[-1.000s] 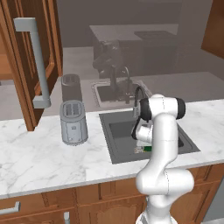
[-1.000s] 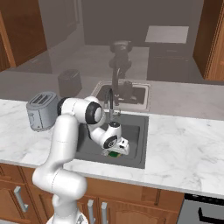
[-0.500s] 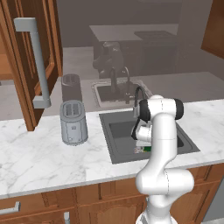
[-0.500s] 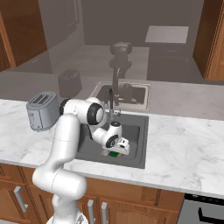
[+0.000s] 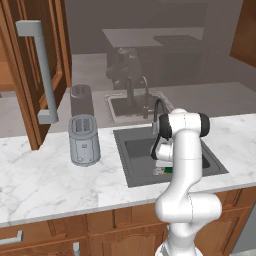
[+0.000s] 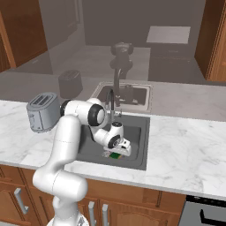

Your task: Pick up the sponge and bar soap from the sink, and place them back in the cabinet, and close the cabinet doors.

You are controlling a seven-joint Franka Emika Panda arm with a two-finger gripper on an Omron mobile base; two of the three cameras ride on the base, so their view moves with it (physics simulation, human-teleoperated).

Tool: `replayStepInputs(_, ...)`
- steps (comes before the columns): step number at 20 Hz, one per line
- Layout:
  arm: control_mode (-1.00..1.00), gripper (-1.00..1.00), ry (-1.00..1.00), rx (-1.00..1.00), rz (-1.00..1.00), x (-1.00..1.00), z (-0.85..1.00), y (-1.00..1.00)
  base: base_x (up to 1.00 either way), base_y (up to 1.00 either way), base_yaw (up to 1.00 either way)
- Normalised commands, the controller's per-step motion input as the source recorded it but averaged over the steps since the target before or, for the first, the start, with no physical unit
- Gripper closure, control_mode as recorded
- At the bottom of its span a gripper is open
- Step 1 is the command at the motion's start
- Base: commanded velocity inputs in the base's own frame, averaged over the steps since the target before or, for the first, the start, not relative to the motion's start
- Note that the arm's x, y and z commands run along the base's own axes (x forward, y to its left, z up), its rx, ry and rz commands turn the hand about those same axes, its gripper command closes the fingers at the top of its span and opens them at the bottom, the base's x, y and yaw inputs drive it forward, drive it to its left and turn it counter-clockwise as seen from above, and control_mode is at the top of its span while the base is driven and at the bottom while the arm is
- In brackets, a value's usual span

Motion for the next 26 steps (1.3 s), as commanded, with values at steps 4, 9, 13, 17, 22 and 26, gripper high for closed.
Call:
replayStepInputs(4, -1.00, 1.00, 0.00, 0.00, 0.00, 0.00, -0.01, 0.00, 0.00, 0.00, 0.00)
replayStepInputs(9, -1.00, 1.00, 0.00, 0.00, 0.00, 0.00, 0.00, 0.00, 0.00, 0.00, 0.00)
replayStepInputs(13, -1.00, 1.00, 0.00, 0.00, 0.00, 0.03, 0.07, -0.03, 0.00, 0.00, 0.00)
replayStepInputs(17, -1.00, 1.00, 0.00, 0.00, 0.00, 0.15, 0.32, -0.11, 0.00, 0.00, 0.00)
replayStepInputs(22, -1.00, 1.00, 0.00, 0.00, 0.01, 0.10, 0.43, -0.09, 0.00, 0.00, 0.00)
replayStepInputs(26, -1.00, 1.00, 0.00, 0.01, 0.04, 0.00, 0.51, -0.11, 0.00, 0.00, 0.00)
